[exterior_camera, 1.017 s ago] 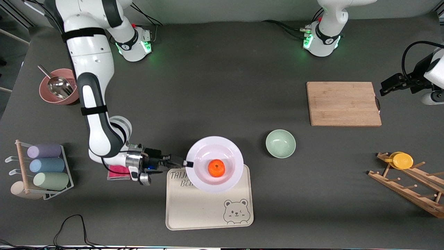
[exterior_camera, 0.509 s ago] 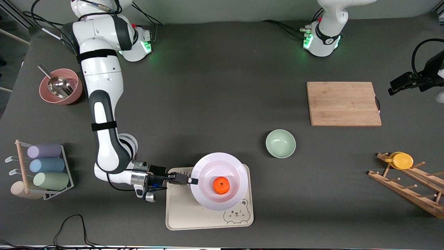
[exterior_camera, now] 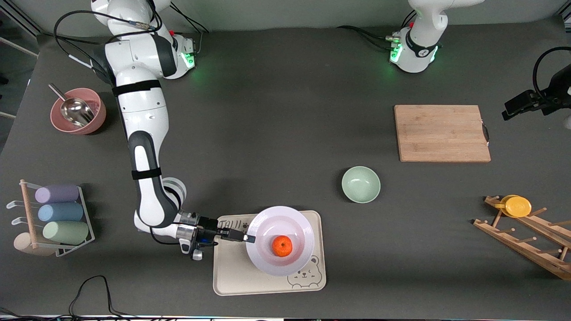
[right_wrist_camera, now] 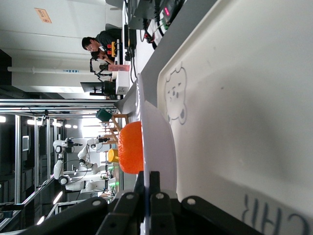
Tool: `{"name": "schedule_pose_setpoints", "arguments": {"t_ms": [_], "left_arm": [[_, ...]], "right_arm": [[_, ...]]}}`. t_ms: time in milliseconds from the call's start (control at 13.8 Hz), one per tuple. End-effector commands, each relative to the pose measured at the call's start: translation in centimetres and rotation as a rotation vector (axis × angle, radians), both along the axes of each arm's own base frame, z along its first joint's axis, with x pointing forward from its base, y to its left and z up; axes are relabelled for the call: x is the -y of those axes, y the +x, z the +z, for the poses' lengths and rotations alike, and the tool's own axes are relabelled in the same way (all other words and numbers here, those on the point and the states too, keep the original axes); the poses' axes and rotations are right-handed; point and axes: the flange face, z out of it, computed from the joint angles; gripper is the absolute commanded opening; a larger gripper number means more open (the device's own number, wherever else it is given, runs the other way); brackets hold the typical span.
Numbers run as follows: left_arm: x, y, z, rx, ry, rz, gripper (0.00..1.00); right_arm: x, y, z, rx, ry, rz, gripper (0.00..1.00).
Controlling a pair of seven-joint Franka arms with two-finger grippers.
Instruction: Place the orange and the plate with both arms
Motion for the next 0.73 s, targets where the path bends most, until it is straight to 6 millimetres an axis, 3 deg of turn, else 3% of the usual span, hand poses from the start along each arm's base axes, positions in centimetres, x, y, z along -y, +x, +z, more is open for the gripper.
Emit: {"name": "schedule_pose_setpoints", "arguments": {"t_ms": [0,363,654], "left_arm": [[-0.7,-0.5,1.0,0.006,0.014,0.020,1.00],[-0.7,-0.6,1.0,0.003,0.014,0.018,1.00],[-0.7,-0.5,1.0,0.006,0.014,0.020,1.00]], "right_arm": [[-0.2,0.7,-0.3,0.034,0.024,-0.011,0.00],[0.1,-0.2,-2.6,0.063,-0.003,0.005,0.00],[0.3,-0.4,-3.0,0.060,-0.007,0.005,0.00]]}}
